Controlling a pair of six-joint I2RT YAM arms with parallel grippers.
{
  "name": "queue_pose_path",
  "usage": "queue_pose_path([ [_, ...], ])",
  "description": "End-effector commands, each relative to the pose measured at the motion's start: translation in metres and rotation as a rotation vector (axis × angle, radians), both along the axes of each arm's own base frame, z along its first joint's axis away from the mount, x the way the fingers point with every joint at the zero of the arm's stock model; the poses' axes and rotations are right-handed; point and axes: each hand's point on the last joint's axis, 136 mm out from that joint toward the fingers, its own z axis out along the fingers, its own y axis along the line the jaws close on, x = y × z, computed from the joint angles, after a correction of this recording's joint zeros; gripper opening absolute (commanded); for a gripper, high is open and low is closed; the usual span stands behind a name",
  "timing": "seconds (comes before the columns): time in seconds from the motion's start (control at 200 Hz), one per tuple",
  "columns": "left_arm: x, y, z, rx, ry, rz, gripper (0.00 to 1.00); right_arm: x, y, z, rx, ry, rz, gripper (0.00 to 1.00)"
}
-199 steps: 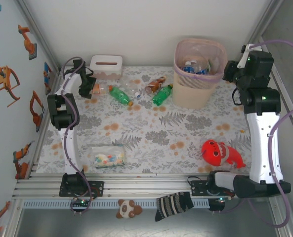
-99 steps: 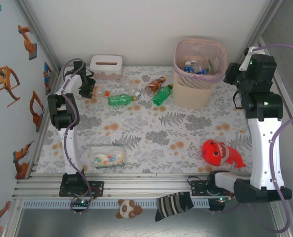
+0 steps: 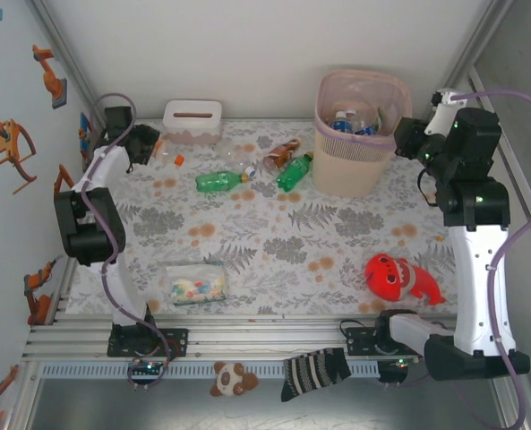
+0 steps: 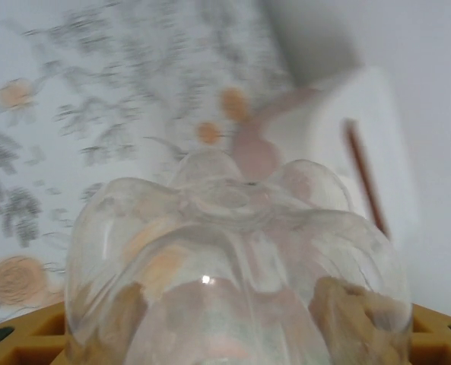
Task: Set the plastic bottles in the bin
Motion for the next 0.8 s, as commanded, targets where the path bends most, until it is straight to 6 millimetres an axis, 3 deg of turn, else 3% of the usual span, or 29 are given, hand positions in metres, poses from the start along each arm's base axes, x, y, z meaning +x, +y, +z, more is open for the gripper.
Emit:
queue_pose_path([
  [0.0,0.008,-0.032,0.056,0.053,-0.275,-0.257,0.46,-0.008,0.031,0.022,0.059,-0.114,0.181,0.18],
  [0.406,-0.079,-0.118,0.191,-0.086,-0.887,-0.764,0.44,-0.033,0.107,0.023,0.186,-0.224,0.656,0.27],
  [0.796,-0.174,-0.186,0.276,-0.129,-1.236,-1.106,0.36,-0.069,0.18,0.021,0.14,-0.293,0.935,0.41],
])
